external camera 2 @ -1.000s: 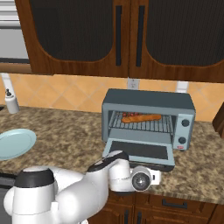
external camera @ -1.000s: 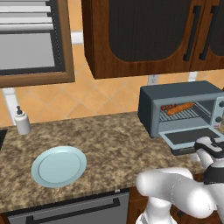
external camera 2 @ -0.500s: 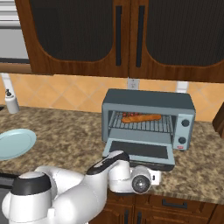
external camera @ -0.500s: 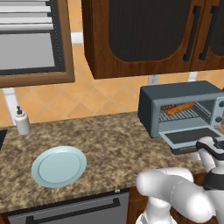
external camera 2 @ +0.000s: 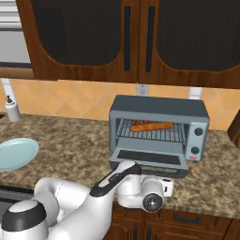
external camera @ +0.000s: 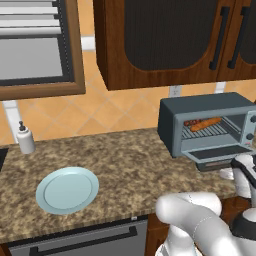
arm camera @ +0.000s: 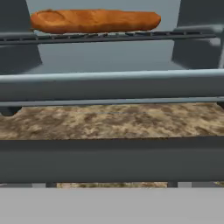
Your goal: Pick up the kebab skewer and baguette bread, and place them inside the toaster oven. Close the toaster oven door and start by setting the timer.
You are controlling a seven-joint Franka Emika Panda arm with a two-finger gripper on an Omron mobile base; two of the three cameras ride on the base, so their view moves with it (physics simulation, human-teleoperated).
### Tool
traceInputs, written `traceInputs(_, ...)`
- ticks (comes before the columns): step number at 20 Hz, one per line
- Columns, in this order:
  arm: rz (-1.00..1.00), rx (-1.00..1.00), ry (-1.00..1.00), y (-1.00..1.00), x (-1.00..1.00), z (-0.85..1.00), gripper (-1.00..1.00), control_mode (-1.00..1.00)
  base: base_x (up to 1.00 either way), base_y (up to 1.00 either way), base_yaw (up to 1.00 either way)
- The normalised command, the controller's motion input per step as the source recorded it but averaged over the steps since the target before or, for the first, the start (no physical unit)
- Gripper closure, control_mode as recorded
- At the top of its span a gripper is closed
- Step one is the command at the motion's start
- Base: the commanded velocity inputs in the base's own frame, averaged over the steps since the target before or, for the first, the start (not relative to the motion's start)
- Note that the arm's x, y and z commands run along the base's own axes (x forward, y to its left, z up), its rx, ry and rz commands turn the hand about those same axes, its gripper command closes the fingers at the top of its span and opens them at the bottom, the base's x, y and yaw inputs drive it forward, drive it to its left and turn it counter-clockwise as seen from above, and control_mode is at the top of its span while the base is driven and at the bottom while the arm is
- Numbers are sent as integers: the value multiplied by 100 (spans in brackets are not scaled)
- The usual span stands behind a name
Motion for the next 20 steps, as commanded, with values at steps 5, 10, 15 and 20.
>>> traceInputs(5, 0, 9, -20, 0, 10, 54, -100, -100, 0, 0, 0)
traceInputs(10, 0, 8, -20, 0, 19, 60, -100, -100, 0, 0, 0)
traceInputs(15, 0, 3, -14, 0, 27, 47, -100, -100, 0, 0, 0)
traceInputs(20, 0, 0, -3, 3, 39, 14, -100, -100, 0, 0, 0)
